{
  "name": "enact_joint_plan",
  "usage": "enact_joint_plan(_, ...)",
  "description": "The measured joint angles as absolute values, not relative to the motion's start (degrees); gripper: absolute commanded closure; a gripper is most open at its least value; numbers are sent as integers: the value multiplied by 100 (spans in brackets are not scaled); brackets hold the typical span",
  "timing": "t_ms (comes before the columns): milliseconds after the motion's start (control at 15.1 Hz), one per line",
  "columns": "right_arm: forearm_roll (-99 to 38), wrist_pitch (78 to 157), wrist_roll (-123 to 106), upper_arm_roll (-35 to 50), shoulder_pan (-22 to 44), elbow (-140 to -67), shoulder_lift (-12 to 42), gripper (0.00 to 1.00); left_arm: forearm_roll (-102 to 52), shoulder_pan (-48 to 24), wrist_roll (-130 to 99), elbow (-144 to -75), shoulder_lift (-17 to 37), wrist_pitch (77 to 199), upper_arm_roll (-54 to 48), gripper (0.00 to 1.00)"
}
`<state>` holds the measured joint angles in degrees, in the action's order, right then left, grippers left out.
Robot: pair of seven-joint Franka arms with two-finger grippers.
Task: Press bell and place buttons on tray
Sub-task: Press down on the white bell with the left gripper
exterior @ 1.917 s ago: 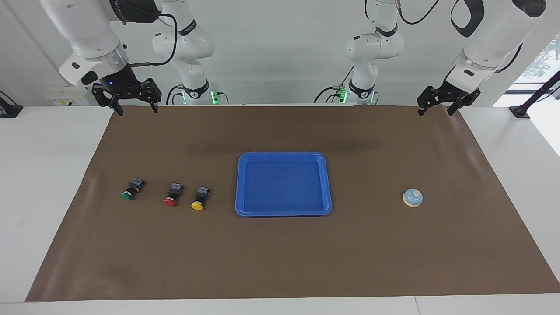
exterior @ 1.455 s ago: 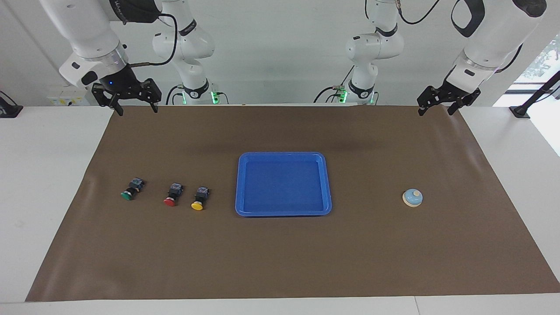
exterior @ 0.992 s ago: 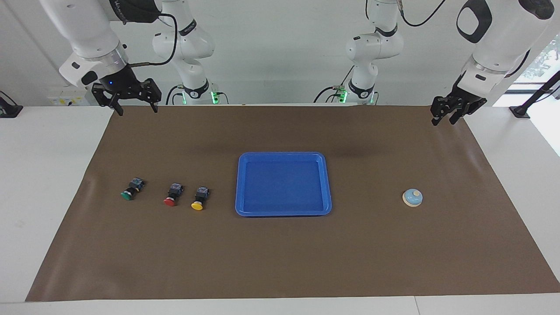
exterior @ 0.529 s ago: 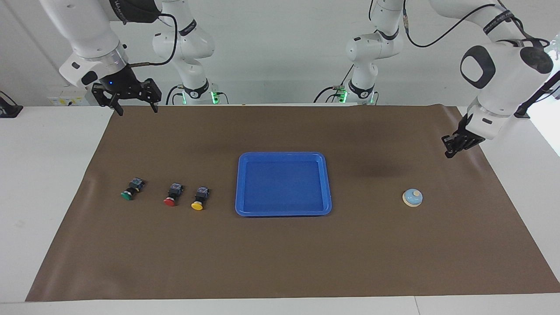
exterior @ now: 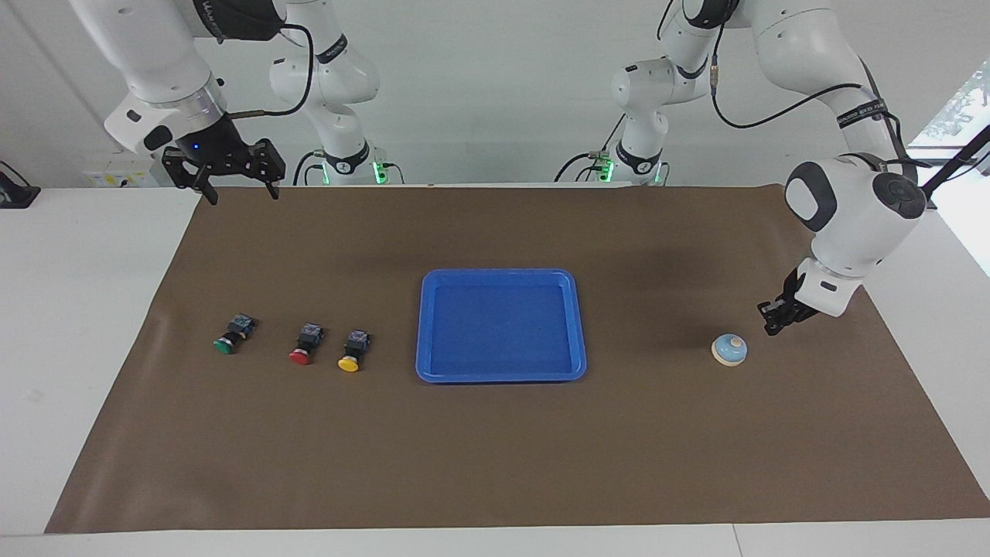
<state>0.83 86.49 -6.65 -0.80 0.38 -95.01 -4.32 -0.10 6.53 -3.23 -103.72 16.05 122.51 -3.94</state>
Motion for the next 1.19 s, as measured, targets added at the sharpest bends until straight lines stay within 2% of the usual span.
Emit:
enact_joint_plan(397, 83, 8649, -665, -80, 38, -9501, -432, 0, -10, 423, -710, -10419, 1962, 12466, -396, 100)
enact_joint_plan(926, 83, 8649, -665, -80, 38, -9501, -432, 0, -10, 425, -724, -10710, 1935, 12936, -366, 100)
enact_joint_plan(1058, 83, 8649, -665, -80, 38, -9501, -432, 0, -10, 459, -724, -10567, 1936, 12678, -343, 100)
enact_joint_plan(1190, 83, 8649, -665, -80, 38, -9501, -432, 0, -10, 549, -724, -10115, 1899, 12036, -341, 100)
